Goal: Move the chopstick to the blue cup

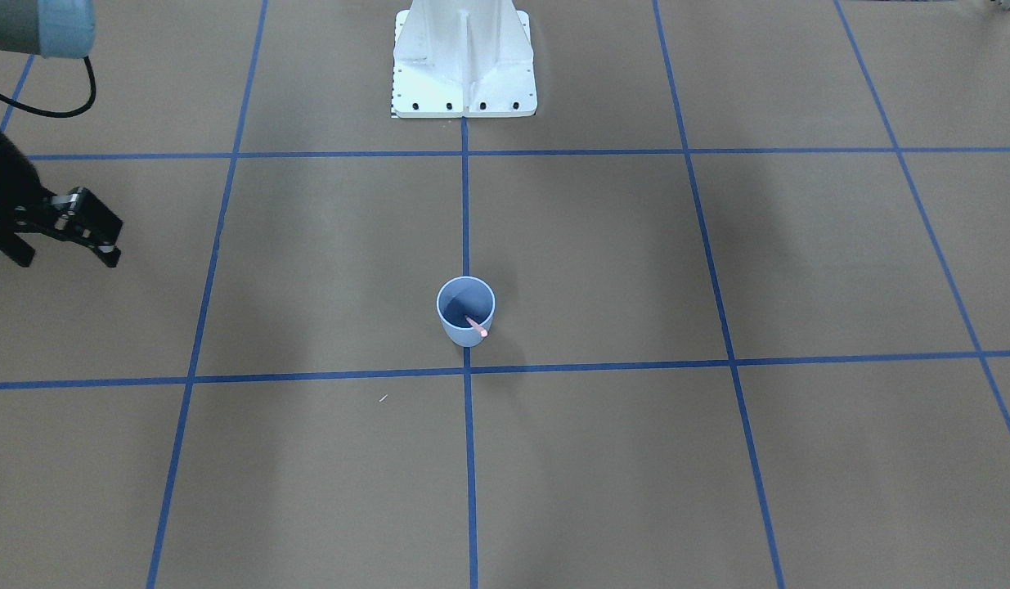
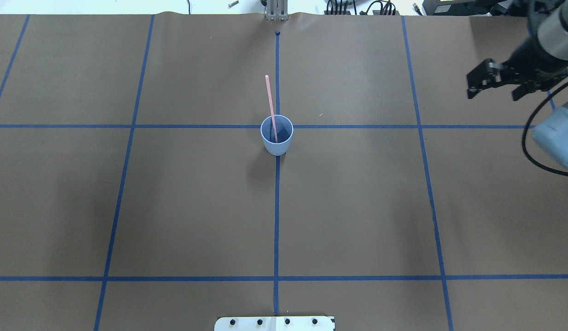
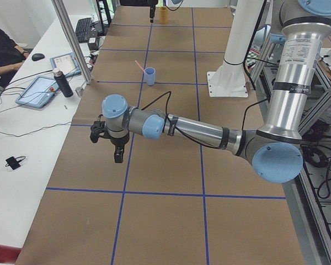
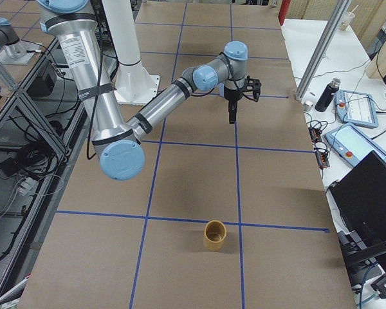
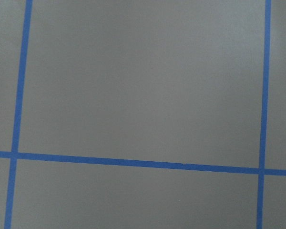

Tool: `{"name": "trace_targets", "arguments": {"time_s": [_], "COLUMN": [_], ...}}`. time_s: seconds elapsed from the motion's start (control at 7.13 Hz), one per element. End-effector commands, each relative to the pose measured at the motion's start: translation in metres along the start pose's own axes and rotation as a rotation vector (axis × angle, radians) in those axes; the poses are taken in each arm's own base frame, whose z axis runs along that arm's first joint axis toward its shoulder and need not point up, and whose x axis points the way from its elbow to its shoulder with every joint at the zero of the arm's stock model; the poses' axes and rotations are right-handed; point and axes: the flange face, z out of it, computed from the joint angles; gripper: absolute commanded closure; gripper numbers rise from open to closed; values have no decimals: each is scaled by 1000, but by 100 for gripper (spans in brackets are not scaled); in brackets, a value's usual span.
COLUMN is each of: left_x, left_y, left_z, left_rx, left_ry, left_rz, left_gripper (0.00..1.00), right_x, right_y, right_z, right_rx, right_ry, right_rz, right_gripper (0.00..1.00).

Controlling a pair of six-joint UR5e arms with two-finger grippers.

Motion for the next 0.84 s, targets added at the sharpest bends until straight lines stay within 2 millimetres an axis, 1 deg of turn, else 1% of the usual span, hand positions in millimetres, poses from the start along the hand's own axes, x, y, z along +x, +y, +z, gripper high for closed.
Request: {"name": "trace_targets", "arguments": {"time_s": [0.0, 0.14, 0.28, 0.42, 0.56, 0.7], "left_x": [-63, -89, -105, -106, -101, -94], "left_y": [31, 51, 64, 64, 57, 54], "left_z": [-3, 19, 31, 31, 21, 15], "left_rx": [-1, -46, -73, -74, -54, -42], "left_ry": [-15, -29, -36, -38, -39, -37], "left_rz": [-59, -109, -138, -144, -142, -130], "left_gripper": [2, 2, 2, 2, 2, 2], "right_x": [170, 243, 286, 301, 309, 322], "right_y": [15, 25, 36, 37, 36, 38], "right_z": [2, 2, 15, 20, 23, 33], "right_rx": [-60, -78, -104, -113, -121, -143], "right_ry": [19, -50, -38, 6, 49, 49], "right_rz": [-157, -184, -150, -129, -120, -92], "right_gripper": [0, 0, 0, 0, 0, 0]}}
